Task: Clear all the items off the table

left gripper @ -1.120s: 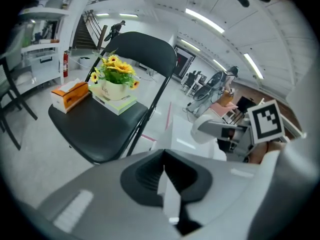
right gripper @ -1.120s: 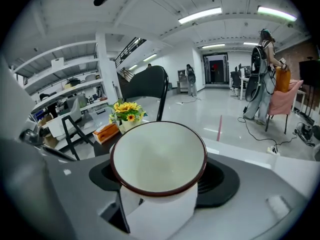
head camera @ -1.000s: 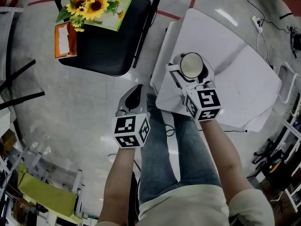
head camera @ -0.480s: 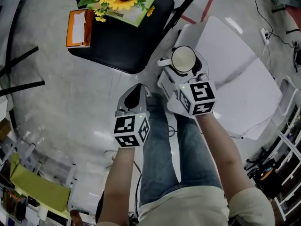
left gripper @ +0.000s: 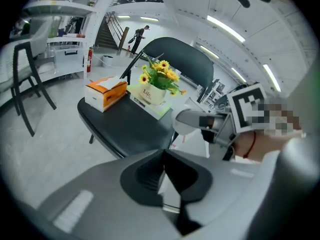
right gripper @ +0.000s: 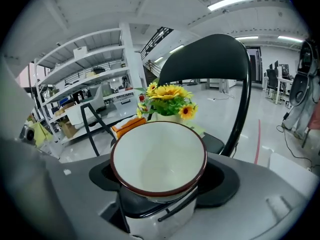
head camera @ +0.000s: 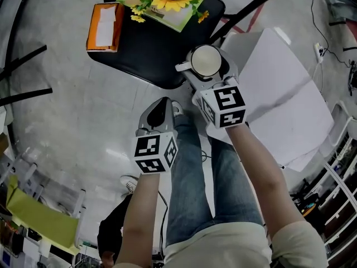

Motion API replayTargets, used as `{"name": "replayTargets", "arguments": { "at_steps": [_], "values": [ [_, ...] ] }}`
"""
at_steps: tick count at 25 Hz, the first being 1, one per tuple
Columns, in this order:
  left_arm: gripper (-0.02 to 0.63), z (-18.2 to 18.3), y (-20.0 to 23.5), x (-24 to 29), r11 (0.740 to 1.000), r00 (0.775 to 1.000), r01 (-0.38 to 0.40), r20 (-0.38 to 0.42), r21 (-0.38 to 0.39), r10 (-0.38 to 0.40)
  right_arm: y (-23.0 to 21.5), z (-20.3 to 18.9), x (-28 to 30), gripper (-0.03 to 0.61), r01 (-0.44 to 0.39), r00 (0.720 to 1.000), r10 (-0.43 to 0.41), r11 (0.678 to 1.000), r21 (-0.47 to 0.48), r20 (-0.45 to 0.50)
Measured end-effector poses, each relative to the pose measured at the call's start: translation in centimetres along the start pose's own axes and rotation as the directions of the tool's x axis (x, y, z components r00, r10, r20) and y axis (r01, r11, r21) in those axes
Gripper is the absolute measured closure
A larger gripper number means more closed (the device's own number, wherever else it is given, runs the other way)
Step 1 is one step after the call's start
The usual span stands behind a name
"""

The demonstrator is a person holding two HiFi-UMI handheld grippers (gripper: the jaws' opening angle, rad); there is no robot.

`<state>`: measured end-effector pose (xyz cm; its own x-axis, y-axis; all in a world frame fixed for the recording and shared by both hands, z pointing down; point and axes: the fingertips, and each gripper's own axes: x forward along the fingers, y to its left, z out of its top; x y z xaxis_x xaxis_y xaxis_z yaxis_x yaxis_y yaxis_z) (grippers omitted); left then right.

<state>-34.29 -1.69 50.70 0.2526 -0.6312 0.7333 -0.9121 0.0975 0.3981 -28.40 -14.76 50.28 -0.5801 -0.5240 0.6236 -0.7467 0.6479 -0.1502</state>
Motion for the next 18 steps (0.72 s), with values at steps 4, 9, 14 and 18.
{"name": "replayTargets", "arguments": {
  "at_steps": [4, 9, 14, 18],
  "values": [
    [0.606, 0.6, 1.4, 0.4, 1.0, 1.0, -0.009, 0.004, -0.015, 0.009, 1.1, 0.5, 2.3, 0.178, -0.022, 1.0, 0.022, 1.0, -0.02, -0.01],
    [0.606, 1.2, 3.2, 0.9, 0.999, 1.0, -0.021, 0.008, -0.032, 0.021, 2.2, 0.8, 5.1, 0.178, -0.047, 0.999, 0.046, 0.998, -0.035, -0.025],
    [0.606, 1.6, 5.3, 1.2, 0.998, 0.999, -0.041, 0.014, -0.052, 0.042, 3.4, 0.7, 8.0, 0.178, -0.077, 0.996, 0.074, 0.994, -0.081, -0.047],
    [0.606, 1.6, 6.7, 1.3, 0.995, 0.998, -0.059, 0.018, -0.076, 0.06, 4.7, 0.7, 9.9, 0.178, -0.108, 0.993, 0.1, 0.985, -0.133, -0.067]
  ]
}}
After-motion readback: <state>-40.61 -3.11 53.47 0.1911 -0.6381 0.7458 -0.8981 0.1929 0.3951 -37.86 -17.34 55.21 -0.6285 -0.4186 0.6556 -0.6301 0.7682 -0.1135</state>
